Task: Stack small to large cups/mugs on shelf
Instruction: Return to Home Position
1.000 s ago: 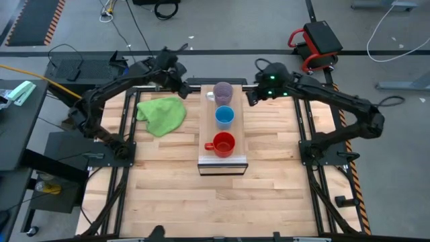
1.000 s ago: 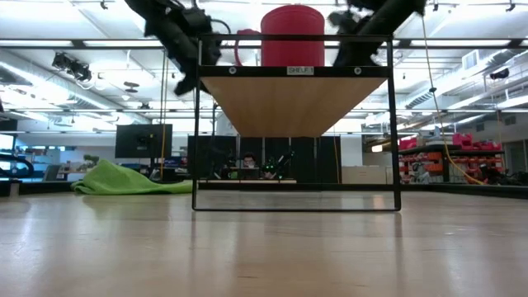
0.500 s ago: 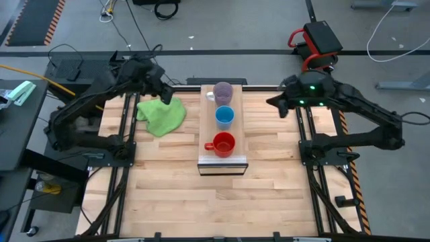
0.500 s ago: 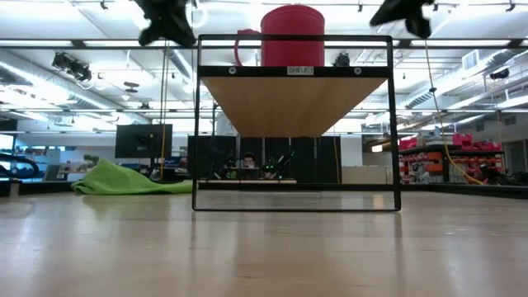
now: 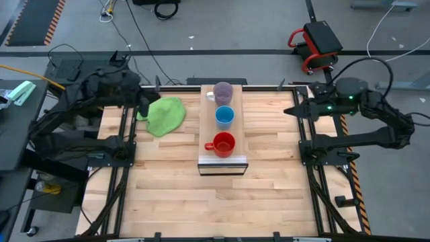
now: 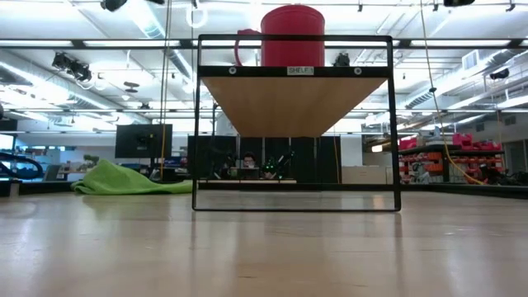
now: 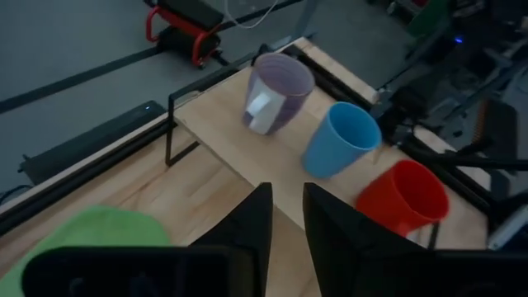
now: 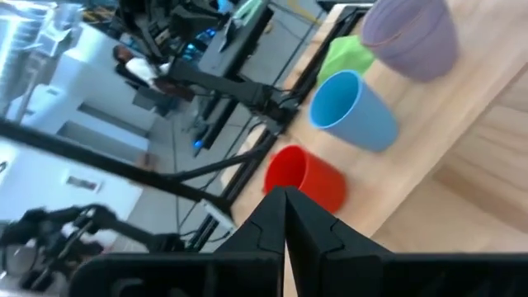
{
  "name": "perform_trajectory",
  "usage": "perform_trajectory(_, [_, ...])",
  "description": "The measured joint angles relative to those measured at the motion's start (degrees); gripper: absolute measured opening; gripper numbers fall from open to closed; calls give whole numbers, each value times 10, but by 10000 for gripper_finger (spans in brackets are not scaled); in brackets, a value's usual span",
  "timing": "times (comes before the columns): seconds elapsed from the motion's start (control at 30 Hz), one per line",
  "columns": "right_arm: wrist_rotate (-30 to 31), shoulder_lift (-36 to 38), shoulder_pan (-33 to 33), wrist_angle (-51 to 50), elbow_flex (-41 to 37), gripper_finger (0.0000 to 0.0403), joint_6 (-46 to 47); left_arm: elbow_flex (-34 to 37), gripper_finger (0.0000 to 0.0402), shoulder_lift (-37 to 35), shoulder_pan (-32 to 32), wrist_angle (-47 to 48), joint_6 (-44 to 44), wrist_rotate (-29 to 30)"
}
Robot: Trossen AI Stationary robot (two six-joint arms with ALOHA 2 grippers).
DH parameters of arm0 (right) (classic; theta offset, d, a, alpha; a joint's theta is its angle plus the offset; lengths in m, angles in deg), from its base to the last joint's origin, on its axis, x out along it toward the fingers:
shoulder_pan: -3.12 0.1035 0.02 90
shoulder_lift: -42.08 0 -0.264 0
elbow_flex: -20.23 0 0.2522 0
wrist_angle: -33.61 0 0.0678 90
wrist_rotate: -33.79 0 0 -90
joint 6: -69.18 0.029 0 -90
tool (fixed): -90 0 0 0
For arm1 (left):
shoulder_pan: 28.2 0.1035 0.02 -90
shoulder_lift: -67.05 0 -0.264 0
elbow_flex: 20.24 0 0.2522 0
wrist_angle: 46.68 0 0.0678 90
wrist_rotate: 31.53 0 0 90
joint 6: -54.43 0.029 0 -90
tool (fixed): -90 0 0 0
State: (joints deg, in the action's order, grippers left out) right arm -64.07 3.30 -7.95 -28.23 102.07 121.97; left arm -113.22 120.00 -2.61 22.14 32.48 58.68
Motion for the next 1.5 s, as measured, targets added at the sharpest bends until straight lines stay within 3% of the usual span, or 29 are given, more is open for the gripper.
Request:
perform_trajectory(0.2, [-13, 8, 16, -1, 0, 12, -20, 0, 77, -37, -14, 11, 12, 0])
perform_trajectory(0.33, [-45, 7, 28, 14, 0, 12, -72, 0, 76, -54, -15, 24, -35, -20])
perform_trajectory(0.6, [-110, 44, 98, 232, 0, 14, -113, 0, 82, -124, -57, 18, -94, -56])
perform_trajectory(0.67, [-108, 60, 124, 268, 0, 14, -132, 1, 81, -145, -78, -2, -102, -45])
perform_trajectory(0.8, [-102, 78, 163, 327, -14, 14, -169, 52, 76, -189, -113, -130, -106, -47])
perform_trajectory(0.93, [-126, 91, 201, 479, -105, 14, -171, 152, 78, -225, -145, -233, -102, -65])
perform_trajectory(1.1, [-156, 97, 267, 821, -292, 14, -153, 288, 84, -262, -178, -364, -99, -64])
perform_trajectory(1.2, [-161, 101, 286, 953, -368, 14, -148, 329, 87, -283, -194, -408, -72, -65])
perform_trajectory(1.5, [-131, 120, 293, 1001, -444, 14, -183, 400, 78, -357, -208, -427, -53, -8])
